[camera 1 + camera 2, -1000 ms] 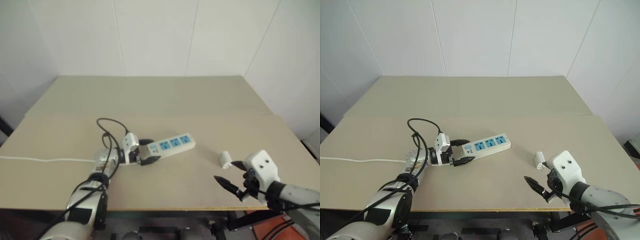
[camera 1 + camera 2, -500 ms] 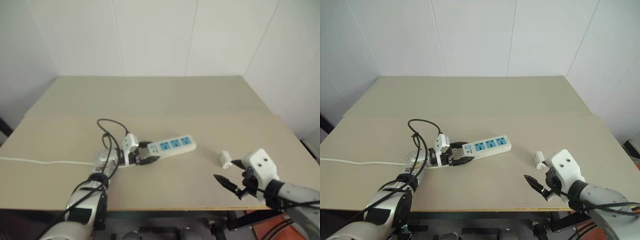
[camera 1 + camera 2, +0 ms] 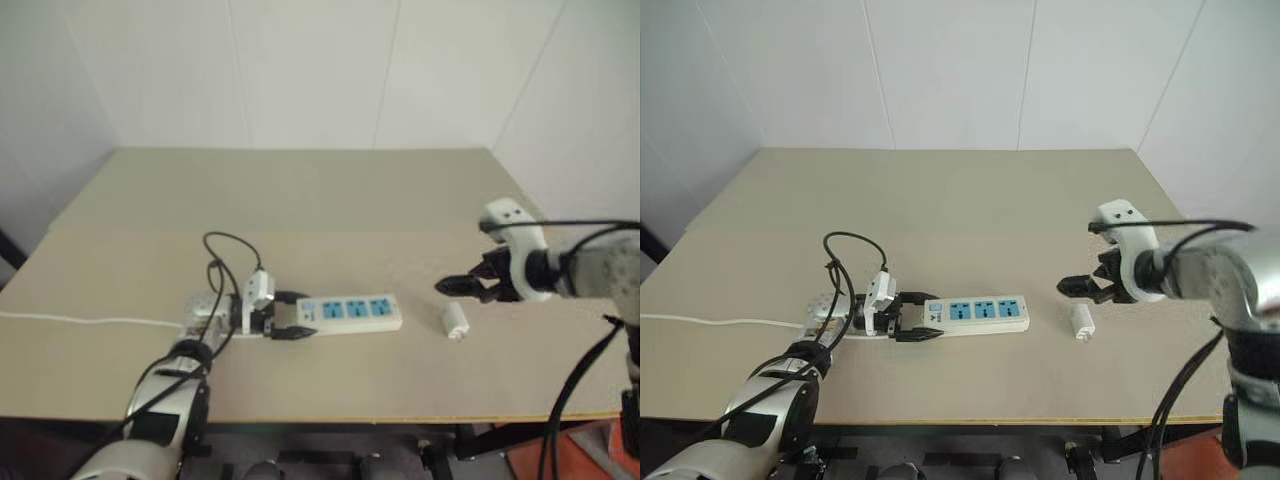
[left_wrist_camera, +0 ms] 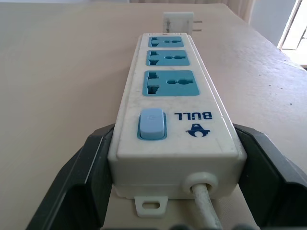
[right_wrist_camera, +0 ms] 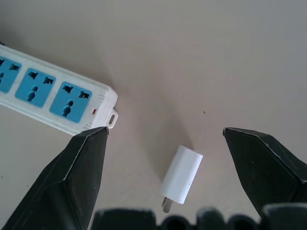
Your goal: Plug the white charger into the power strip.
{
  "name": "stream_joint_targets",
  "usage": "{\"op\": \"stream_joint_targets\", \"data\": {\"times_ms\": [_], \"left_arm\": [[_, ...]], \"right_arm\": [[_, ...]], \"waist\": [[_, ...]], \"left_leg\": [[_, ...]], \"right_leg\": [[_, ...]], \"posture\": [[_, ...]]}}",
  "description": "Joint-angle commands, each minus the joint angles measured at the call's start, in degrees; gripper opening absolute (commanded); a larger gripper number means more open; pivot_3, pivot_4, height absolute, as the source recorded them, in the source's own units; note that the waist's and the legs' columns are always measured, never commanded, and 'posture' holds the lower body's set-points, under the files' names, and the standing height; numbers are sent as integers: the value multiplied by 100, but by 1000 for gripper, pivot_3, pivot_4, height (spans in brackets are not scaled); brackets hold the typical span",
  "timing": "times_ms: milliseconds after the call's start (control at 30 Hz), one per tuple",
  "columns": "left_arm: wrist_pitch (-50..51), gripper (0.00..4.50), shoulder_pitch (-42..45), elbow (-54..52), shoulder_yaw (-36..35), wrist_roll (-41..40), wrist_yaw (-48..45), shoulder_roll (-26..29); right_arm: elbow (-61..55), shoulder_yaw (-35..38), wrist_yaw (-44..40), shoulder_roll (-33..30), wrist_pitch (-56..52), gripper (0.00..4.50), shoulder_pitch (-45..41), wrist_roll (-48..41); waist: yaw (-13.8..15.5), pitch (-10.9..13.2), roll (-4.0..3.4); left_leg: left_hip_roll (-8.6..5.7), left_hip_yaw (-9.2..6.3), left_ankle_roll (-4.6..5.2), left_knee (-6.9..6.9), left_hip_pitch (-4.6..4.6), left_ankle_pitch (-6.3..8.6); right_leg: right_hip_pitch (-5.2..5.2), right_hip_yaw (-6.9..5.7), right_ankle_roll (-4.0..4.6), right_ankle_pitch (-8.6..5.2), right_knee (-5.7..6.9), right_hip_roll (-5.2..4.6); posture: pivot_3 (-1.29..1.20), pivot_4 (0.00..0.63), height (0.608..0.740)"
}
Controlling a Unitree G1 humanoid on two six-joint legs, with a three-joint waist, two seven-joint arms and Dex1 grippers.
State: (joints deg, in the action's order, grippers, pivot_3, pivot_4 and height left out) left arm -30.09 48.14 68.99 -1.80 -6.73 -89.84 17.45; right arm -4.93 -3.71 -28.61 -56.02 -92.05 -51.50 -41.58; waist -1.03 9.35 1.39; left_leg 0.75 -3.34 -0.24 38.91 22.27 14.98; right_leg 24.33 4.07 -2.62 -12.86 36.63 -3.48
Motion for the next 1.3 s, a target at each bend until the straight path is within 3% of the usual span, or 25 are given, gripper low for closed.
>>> {"op": "stream_joint_targets", "data": {"times_ms": [33,200,333,667,1300], "left_arm": [[-97,3264,7,-115,185,6,-266,81],[-220,3264,-59,-64,238,39,-266,10],[-336,3264,-122,-103,191,18,-87,-189],[-342,3264,-253,-299,235,64,81,-253],[-329,3264,-259,-328,374,177,-6,-87]], "right_arm": [[953,-933,-30,-306,-45,4500,-637,-172],[2301,-2668,-418,-382,-45,4500,-1772,-531],[3105,-3401,-603,39,-45,4500,-2260,-238],[4023,-3435,-964,825,-45,4500,-2479,695],[4901,-2960,-1315,1336,-26,4500,-2226,1753]], "waist": [[18,0,0],[-10,1,-3],[-17,1,-4],[22,-1,-9],[-54,-2,-10]], "left_leg": [[1,-4,0,0,0,0],[1,1,0,2,-1,0],[2,1,0,2,0,0],[0,-2,1,6,6,1],[0,-2,1,5,2,1]], "right_leg": [[-1,-4,0,0,1,0],[5,1,0,0,3,0],[5,1,0,0,4,2],[7,-3,-1,0,10,0],[9,-2,-1,0,13,2]], "posture": [[0,150,740],[0,150,740],[0,150,740],[0,150,740],[0,150,740]]}}
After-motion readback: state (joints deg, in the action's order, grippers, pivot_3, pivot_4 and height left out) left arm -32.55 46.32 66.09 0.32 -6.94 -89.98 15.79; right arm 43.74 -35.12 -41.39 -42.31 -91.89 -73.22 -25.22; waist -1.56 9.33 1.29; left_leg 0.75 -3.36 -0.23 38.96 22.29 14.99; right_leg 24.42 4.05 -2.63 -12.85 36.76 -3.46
